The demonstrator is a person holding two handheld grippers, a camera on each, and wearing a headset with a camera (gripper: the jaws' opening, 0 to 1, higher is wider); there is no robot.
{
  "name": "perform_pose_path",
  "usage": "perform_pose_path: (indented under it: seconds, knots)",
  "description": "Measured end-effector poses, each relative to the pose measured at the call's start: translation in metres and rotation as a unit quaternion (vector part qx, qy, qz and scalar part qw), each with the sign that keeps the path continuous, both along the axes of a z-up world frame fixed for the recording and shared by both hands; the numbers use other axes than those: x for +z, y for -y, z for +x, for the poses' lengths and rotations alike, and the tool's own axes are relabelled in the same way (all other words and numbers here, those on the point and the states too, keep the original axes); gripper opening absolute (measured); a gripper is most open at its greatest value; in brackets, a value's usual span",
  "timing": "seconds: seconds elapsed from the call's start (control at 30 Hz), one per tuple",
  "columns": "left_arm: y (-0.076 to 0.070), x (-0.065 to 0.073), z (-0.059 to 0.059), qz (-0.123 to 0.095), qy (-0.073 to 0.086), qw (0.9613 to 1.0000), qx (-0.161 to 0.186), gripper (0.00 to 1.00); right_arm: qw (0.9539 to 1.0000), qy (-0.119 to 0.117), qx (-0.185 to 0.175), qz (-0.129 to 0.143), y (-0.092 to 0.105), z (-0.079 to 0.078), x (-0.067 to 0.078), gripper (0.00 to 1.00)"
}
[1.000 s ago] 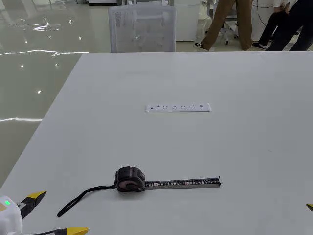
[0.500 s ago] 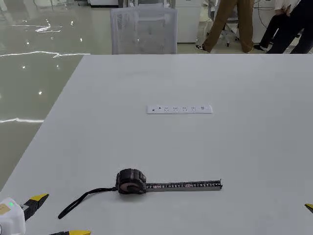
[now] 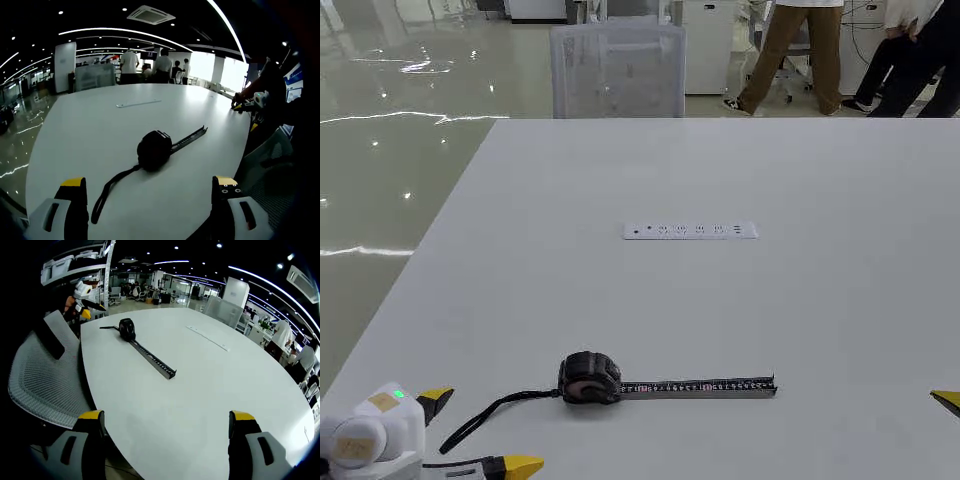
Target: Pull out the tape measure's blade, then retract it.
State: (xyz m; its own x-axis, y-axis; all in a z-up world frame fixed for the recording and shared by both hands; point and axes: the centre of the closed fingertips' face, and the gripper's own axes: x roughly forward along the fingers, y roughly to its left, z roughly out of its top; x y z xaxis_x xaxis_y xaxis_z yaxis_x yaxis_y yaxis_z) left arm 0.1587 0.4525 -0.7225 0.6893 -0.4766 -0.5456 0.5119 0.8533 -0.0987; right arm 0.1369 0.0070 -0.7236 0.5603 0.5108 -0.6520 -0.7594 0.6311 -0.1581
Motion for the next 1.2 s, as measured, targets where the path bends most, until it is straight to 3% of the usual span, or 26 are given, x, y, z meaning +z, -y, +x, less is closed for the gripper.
perform_pose_path:
  seconds: [0.13,0.27,0.5,0.6,0.67,0.77,0.87,1.0,1.1,1.2]
  knots:
    - [0.017,0.002,0.004,-0.016,0.004,0.9998,0.011,1.0,0.9995,-0.003,0.029,-0.01,-0.01,0.008,-0.003,1.0]
    - [0.027,-0.005,0.008,0.01,0.001,0.9996,0.026,1.0,0.9983,-0.003,0.055,-0.017,-0.016,0.019,-0.003,1.0]
    - [0.042,-0.009,0.024,0.014,0.01,0.999,0.04,1.0,0.9946,-0.004,0.098,-0.034,-0.029,0.037,-0.004,0.98]
    - [0.044,-0.009,0.032,0.0,0.022,0.9983,0.054,1.0,0.9932,-0.009,0.109,-0.039,-0.036,0.048,-0.007,0.97]
    - [0.043,-0.017,0.031,0.018,0.024,0.9984,0.048,1.0,0.992,-0.016,0.117,-0.043,-0.043,0.054,-0.01,0.97]
    - [0.041,-0.025,0.03,0.008,0.003,0.9987,0.05,1.0,0.9888,-0.023,0.139,-0.052,-0.055,0.059,-0.014,0.96]
    - [0.043,-0.017,0.035,0.007,0.022,0.9982,0.055,1.0,0.9848,-0.029,0.159,-0.065,-0.062,0.065,-0.019,0.94]
    - [0.054,-0.011,0.042,0.005,0.033,0.9978,0.058,1.0,0.9781,-0.04,0.187,-0.082,-0.071,0.077,-0.03,0.92]
    - [0.06,-0.005,0.052,-0.016,0.04,0.9956,0.083,1.0,0.9745,-0.049,0.199,-0.092,-0.074,0.088,-0.038,0.87]
    - [0.068,-0.005,0.058,-0.015,0.052,0.9937,0.098,1.0,0.9707,-0.058,0.212,-0.098,-0.081,0.096,-0.041,0.86]
